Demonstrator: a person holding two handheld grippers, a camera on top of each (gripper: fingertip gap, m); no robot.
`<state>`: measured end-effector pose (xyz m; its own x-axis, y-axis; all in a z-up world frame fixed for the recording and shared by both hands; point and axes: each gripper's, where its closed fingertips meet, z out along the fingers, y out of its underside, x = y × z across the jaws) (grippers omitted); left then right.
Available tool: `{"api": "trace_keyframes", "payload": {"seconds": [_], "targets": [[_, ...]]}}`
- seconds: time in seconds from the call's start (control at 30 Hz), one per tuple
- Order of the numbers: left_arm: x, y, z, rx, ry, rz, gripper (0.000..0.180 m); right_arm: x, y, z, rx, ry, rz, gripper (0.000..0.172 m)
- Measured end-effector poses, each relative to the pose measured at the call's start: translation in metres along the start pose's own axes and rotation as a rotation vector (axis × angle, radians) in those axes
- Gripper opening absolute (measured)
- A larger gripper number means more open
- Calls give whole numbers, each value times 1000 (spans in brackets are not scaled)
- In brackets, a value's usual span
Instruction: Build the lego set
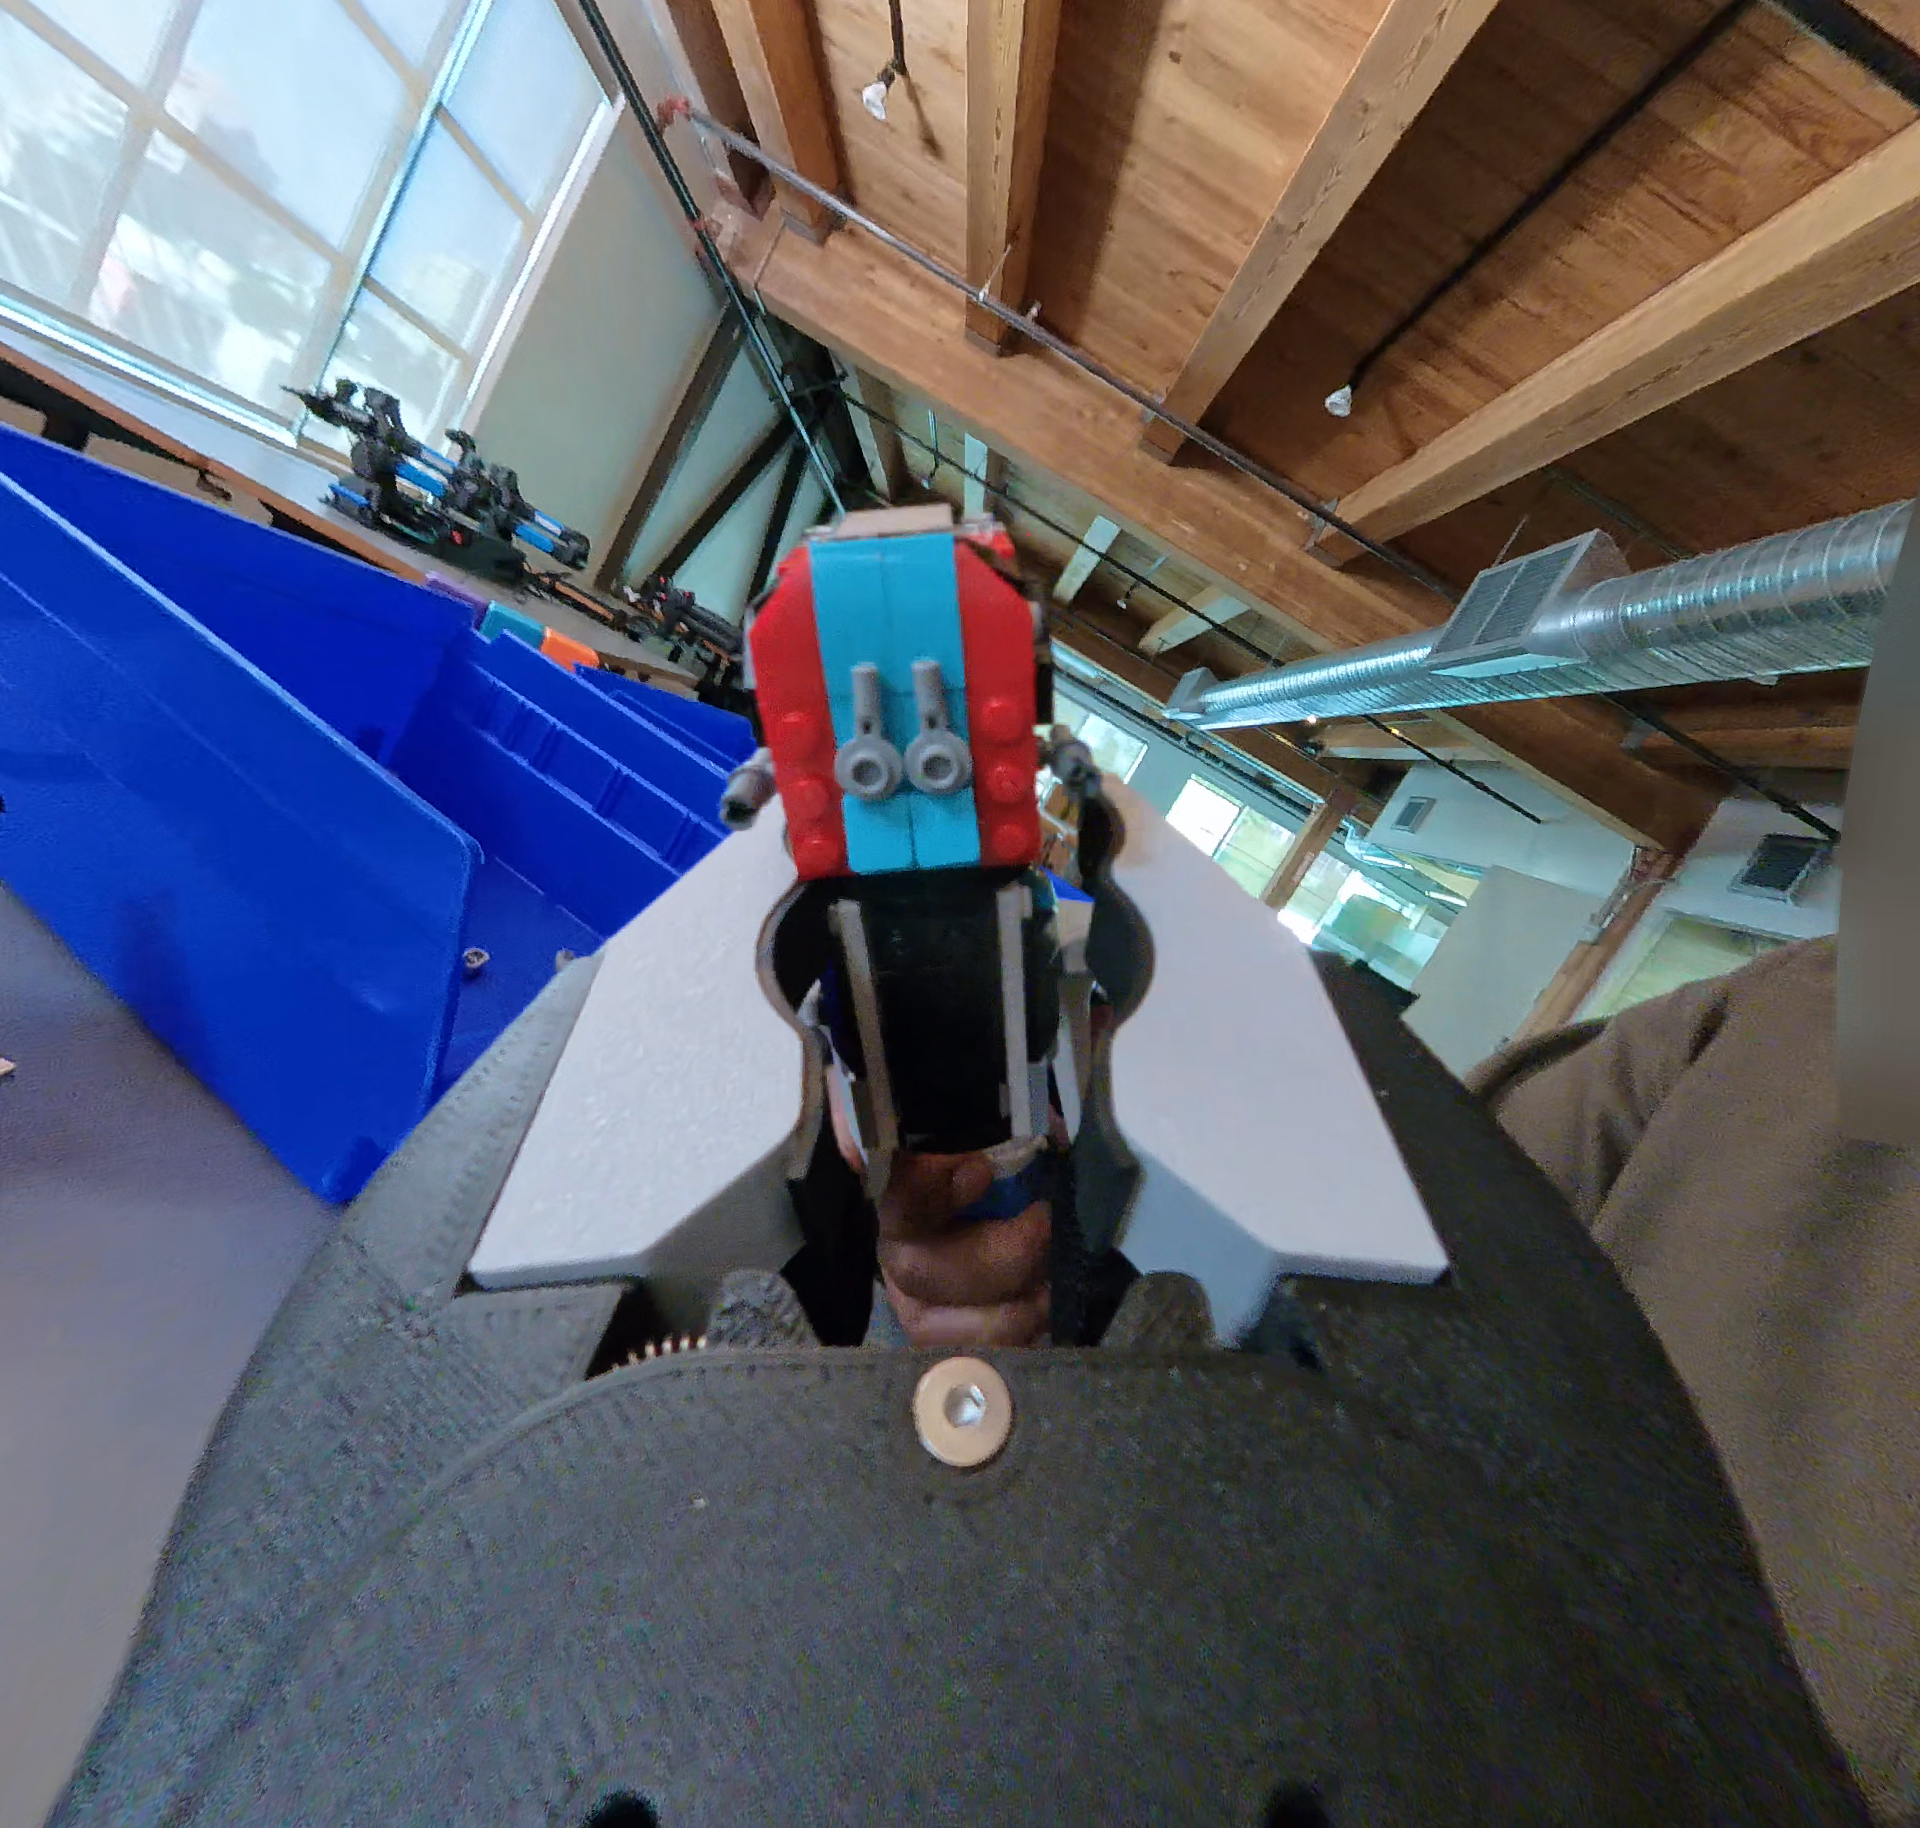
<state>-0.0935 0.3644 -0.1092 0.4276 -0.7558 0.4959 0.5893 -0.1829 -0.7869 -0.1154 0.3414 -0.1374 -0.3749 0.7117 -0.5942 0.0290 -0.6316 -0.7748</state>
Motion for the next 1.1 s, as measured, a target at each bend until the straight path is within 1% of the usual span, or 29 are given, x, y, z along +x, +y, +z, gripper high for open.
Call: {"api": "trace_keyframes", "payload": {"seconds": [0.1,0.2,0.27,0.37,0.47,0.53,0.63,0.77,0.83,0.9,1.0,1.07,1.1], "targets": [[-4,4,0,-44,-13,2,50,3,0,-1,-2,25,-20,38],[-10,9,-1,-100,-59,-15,53,7,-8,-5,27,83,-96,37],[-15,19,0,-168,-106,-40,60,10,-16,-11,46,136,-180,34],[-18,25,3,-196,-156,-96,72,11,-19,-13,15,217,-356,34],[-20,25,3,-184,-186,-166,75,11,-20,-14,-2,283,-496,34],[-21,21,2,-157,-194,-225,79,9,-21,-15,-12,318,-595,34],[-19,15,1,-116,-174,-316,80,7,-22,-16,-27,373,-753,34],[-17,14,2,-94,-178,-374,84,0,-21,-14,-43,403,-936,34],[-17,13,2,-80,-184,-408,83,-3,-19,-12,-58,412,-1025,34],[-18,12,1,-68,-185,-438,73,-7,-16,-11,-73,421,-1108,34],[-17,13,-1,-62,-171,-434,71,-7,-15,-9,-82,429,-1143,34],[-20,13,-2,-54,-182,-401,70,-5,-14,-9,-82,419,-1091,35],[-21,11,-3,-43,-187,-377,70,-4,-14,-8,-77,403,-1035,35]]}}
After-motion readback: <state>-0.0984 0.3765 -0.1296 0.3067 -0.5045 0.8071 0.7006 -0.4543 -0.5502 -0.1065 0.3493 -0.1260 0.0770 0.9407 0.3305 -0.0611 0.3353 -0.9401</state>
